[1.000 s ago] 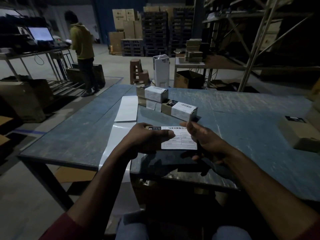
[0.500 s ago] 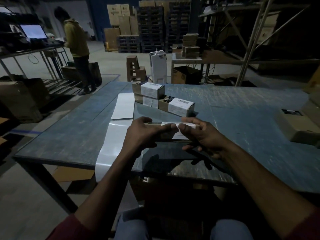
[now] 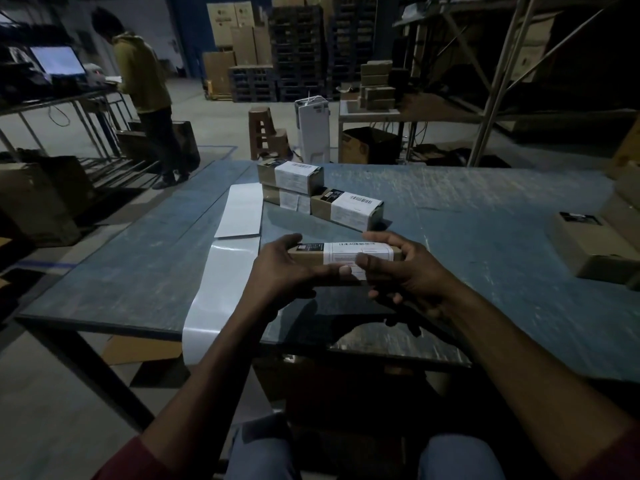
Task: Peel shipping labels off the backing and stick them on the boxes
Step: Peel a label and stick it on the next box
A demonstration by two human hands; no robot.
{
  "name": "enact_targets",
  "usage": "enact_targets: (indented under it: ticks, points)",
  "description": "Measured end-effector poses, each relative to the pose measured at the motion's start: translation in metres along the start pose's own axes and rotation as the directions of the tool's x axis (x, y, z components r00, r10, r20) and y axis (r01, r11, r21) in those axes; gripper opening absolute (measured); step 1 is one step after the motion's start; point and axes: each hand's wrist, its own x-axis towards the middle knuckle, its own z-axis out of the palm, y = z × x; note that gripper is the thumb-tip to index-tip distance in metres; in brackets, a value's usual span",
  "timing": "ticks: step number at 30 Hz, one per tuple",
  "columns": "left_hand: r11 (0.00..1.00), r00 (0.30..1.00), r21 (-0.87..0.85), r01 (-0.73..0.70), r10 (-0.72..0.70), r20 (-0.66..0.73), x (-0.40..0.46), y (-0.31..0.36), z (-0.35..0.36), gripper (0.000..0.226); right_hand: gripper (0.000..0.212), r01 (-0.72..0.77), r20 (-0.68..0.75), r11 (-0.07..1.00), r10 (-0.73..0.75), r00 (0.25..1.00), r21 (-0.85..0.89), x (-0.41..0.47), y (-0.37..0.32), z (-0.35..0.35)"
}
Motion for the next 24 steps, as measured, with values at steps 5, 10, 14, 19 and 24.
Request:
enact_targets:
  ticks: [5,10,14,19,24]
  points:
    - [1.000,0.998,0.008,-0.015,0.014,0.057,0.004,-0.009,-0.001,0.126,0.081,0.004,0.034,0.999,-0.002,0.999,-0.037,0.000,0.004,-0.010]
    - [0.998,0.997,0.032,-0.046,0.044,0.059,0.004,-0.011,0.003,0.137,0.082,0.021,0.033,0.996,-0.019,0.999,-0.089,-0.004,0.008,-0.012]
    - [0.996,0.996,0.028,-0.087,0.088,-0.021,0.000,-0.008,0.008,0.124,0.075,0.064,-0.014,0.997,-0.064,0.998,-0.033,-0.005,0.011,-0.008]
    - [0.995,0.994,0.023,-0.097,0.096,0.045,0.001,-0.012,0.003,0.125,0.084,0.079,0.099,0.993,-0.069,0.993,-0.091,-0.007,0.006,-0.019]
    - [0.998,0.991,-0.039,-0.055,0.059,0.119,-0.001,-0.010,-0.002,0.131,0.098,0.074,0.123,0.997,-0.072,0.990,-0.012,-0.008,0.007,-0.023]
